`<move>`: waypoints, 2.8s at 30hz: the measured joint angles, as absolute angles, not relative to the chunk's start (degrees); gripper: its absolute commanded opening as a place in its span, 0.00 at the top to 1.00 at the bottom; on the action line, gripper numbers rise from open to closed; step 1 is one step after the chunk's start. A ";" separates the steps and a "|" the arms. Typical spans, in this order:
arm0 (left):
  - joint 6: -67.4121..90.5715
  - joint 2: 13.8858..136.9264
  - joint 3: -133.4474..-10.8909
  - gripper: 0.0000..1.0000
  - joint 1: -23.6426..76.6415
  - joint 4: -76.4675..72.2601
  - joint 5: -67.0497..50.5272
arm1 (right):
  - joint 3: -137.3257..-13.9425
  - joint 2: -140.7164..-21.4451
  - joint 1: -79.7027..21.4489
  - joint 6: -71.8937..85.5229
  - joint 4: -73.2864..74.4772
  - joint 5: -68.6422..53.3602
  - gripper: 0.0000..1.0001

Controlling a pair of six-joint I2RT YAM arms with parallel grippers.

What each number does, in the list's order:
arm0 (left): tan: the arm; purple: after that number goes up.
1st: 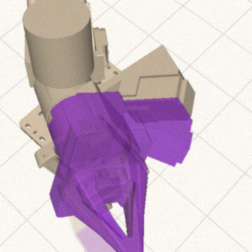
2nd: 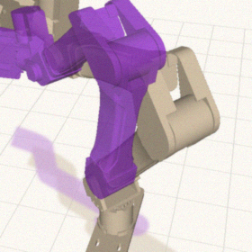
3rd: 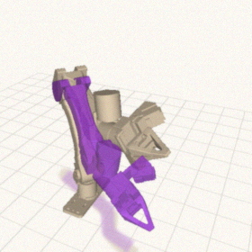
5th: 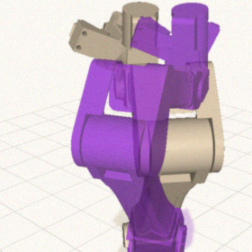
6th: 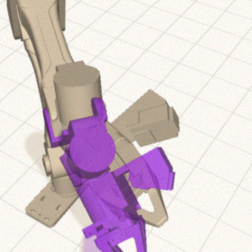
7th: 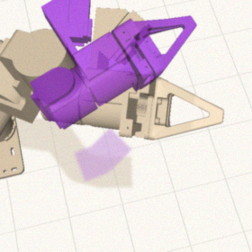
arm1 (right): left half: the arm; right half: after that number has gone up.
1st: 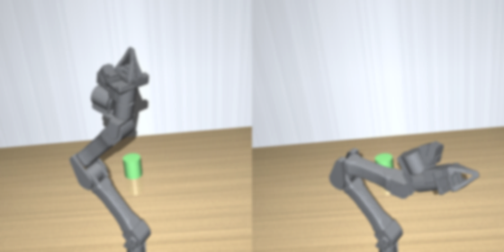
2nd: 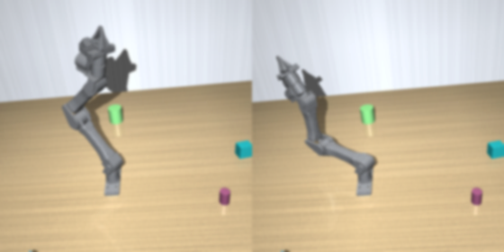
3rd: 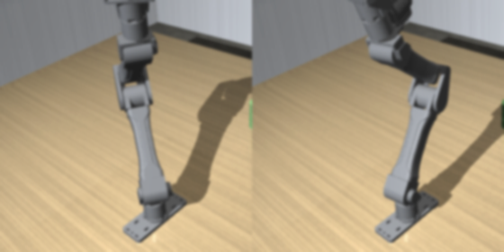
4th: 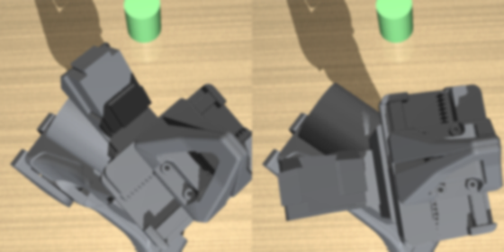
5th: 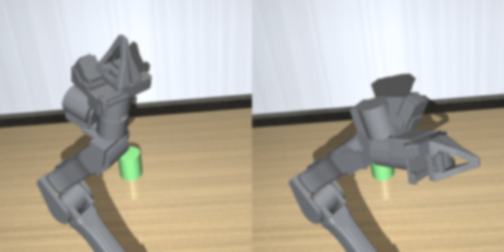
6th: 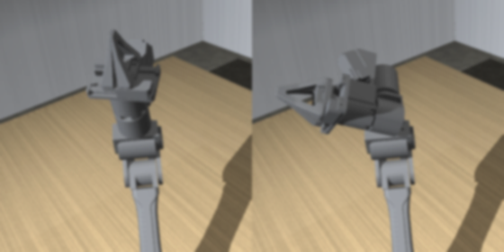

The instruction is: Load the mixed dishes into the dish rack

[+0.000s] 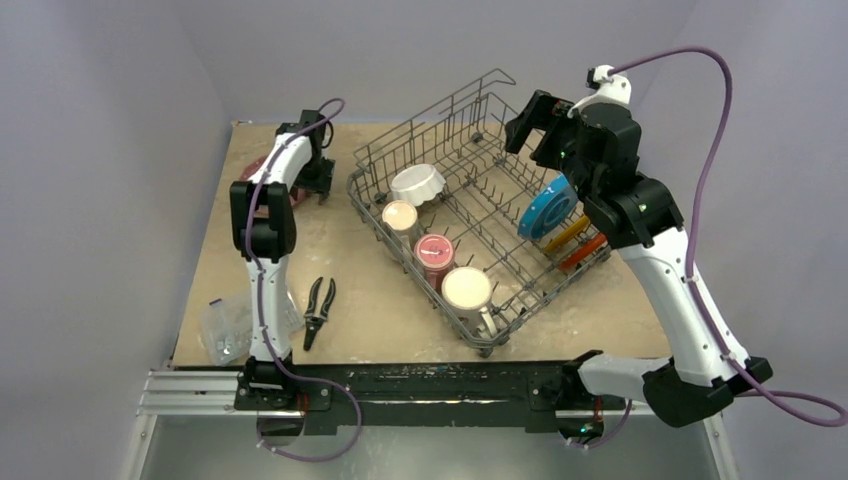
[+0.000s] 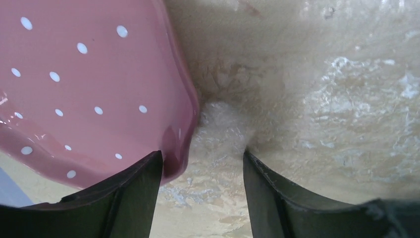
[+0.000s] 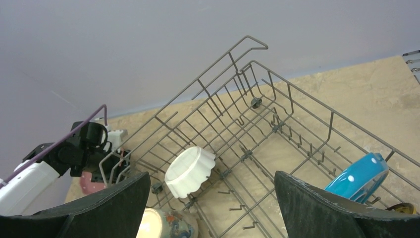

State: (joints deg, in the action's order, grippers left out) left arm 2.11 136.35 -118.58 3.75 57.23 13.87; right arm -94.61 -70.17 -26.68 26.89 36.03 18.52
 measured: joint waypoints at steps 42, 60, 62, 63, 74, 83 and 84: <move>11.35 107.39 -113.62 1.00 0.25 70.02 10.07 | -88.47 -64.62 -25.50 23.92 32.45 12.45 0.02; 18.81 103.59 -113.69 1.00 0.27 71.50 5.96 | -88.47 -64.90 -29.04 20.97 31.33 11.03 0.02; 19.55 103.31 -113.69 1.00 0.27 71.64 5.50 | -88.44 -65.41 -29.15 20.97 31.07 10.37 0.02; 20.05 103.04 -113.67 1.00 0.27 71.68 5.34 | -88.36 -65.63 -29.17 20.99 30.92 9.89 0.02; 27.73 92.47 -113.43 1.00 0.27 71.72 2.50 | -87.59 -69.93 -32.56 19.62 30.33 6.13 0.02; 34.39 81.78 -111.50 1.00 0.27 72.29 0.14 | -87.59 -73.56 -39.05 18.26 30.81 4.84 0.02; 35.35 80.42 -111.09 1.00 0.27 72.12 -0.25 | -87.59 -73.60 -39.77 18.22 30.81 4.78 0.02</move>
State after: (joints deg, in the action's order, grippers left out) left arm 35.35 80.42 -111.09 0.27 72.12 -0.25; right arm -87.59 -73.60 -39.77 18.22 30.81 4.78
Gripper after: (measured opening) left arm 0.041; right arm 0.980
